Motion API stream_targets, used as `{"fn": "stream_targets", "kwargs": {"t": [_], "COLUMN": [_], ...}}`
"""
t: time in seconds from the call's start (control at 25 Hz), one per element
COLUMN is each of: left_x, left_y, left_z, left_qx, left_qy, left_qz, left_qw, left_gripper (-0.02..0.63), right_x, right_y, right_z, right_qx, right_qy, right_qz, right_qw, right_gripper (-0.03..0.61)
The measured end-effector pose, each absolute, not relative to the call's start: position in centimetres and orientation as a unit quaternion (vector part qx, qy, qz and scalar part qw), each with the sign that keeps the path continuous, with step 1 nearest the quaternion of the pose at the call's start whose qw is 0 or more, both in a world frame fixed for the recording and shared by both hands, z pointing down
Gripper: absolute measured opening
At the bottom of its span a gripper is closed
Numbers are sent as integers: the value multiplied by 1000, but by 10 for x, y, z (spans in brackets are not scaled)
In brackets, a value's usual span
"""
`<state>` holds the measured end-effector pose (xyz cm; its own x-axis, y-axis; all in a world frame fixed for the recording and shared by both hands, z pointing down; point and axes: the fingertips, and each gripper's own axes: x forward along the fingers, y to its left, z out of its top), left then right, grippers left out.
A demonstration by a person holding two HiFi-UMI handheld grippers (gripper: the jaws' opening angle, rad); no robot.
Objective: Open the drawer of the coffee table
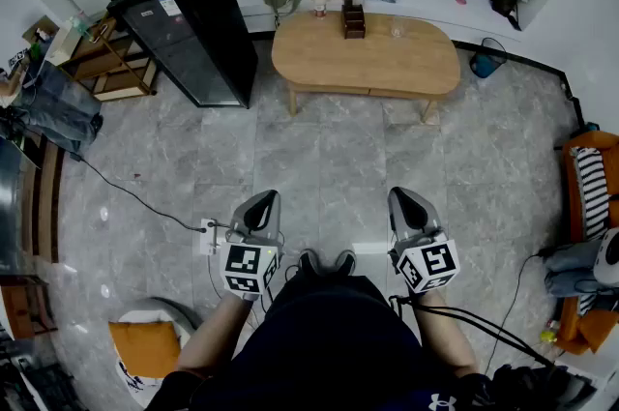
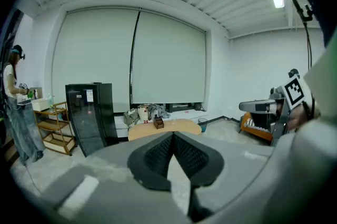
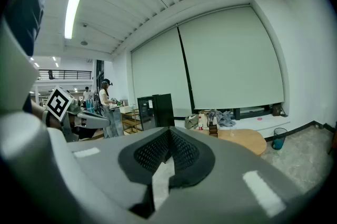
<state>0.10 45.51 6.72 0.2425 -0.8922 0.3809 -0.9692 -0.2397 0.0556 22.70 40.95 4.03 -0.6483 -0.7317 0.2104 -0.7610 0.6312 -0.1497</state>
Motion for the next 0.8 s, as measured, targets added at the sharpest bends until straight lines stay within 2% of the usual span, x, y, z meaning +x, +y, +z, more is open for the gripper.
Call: {"fn": "stream_targets", "kwargs": {"t": [0.8], "left_x": [31], "left_y": [472], "left_z": [48], "left_qx": [760], "left_qy": [-626], "left_qz": [132], "left_qw": [117], "left_gripper": [2], "right_x": [257], "right_y": [418], "right_z": [34], "right_qx": [392], "right_qy": [-912], "right_qz": [109], "right_qw": [43], "right_gripper": [3]}}
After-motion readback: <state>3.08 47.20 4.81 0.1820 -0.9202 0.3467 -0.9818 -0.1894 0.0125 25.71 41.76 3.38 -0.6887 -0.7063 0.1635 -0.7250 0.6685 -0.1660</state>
